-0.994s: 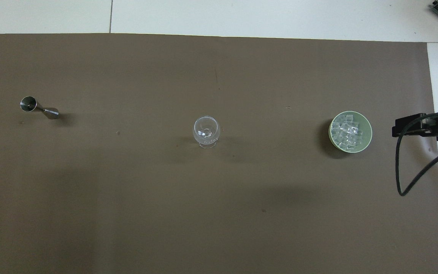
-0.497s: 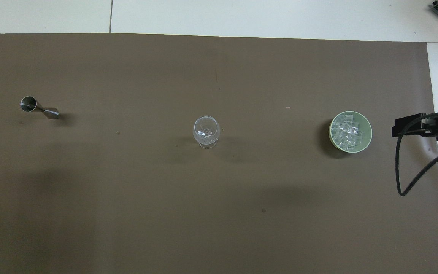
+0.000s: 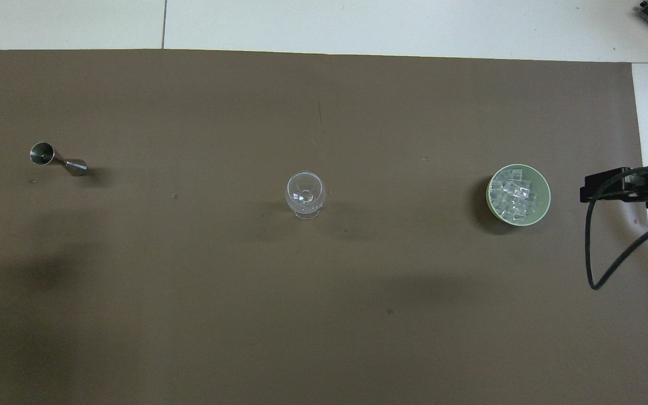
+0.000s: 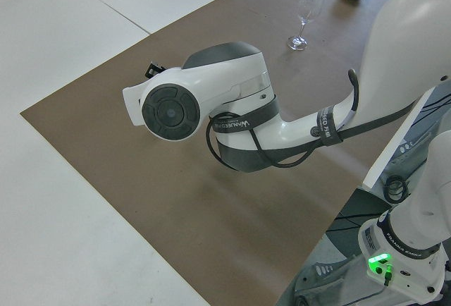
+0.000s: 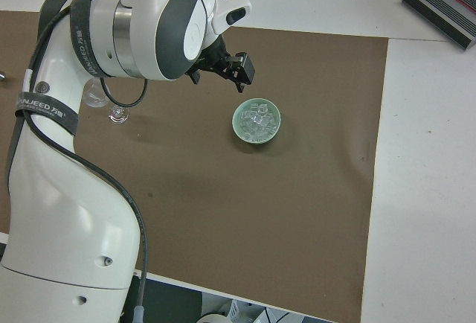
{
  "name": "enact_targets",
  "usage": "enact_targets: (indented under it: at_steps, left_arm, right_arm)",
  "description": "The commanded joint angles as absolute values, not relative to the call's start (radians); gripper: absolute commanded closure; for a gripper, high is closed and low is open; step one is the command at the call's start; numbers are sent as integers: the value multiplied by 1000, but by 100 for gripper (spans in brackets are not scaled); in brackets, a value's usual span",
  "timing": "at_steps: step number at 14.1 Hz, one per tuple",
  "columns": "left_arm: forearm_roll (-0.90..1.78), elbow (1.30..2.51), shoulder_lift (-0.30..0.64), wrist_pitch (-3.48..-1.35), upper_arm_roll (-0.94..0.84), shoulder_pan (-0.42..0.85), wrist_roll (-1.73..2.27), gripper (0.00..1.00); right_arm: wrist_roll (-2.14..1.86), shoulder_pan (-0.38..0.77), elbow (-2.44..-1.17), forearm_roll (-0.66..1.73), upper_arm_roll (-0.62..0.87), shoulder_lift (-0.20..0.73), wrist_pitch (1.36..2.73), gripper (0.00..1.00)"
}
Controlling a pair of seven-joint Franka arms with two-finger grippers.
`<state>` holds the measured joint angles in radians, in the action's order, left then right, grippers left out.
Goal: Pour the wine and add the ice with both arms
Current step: 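Move the left gripper toward the small silver bottle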
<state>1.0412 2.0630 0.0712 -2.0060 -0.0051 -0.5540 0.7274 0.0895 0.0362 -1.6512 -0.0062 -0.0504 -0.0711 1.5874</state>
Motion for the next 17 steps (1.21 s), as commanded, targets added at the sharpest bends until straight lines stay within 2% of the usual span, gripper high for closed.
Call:
enact_targets:
  at_steps: [1,4,17]
  left_arm:
    - [1138,2057,141,-1979,-18,-603,736,0]
    - [1213,2056,198,-1968,-17,-624,738,0]
    - [1459,2068,294,-1968,-20,-612,742,0]
  right_arm:
    - [64,32,-1664,9,-52,-87,1586,0]
    - [64,32,-1664,9,-52,-87,1588,0]
    - [64,32,-1664,9,-51,-87,1586,0]
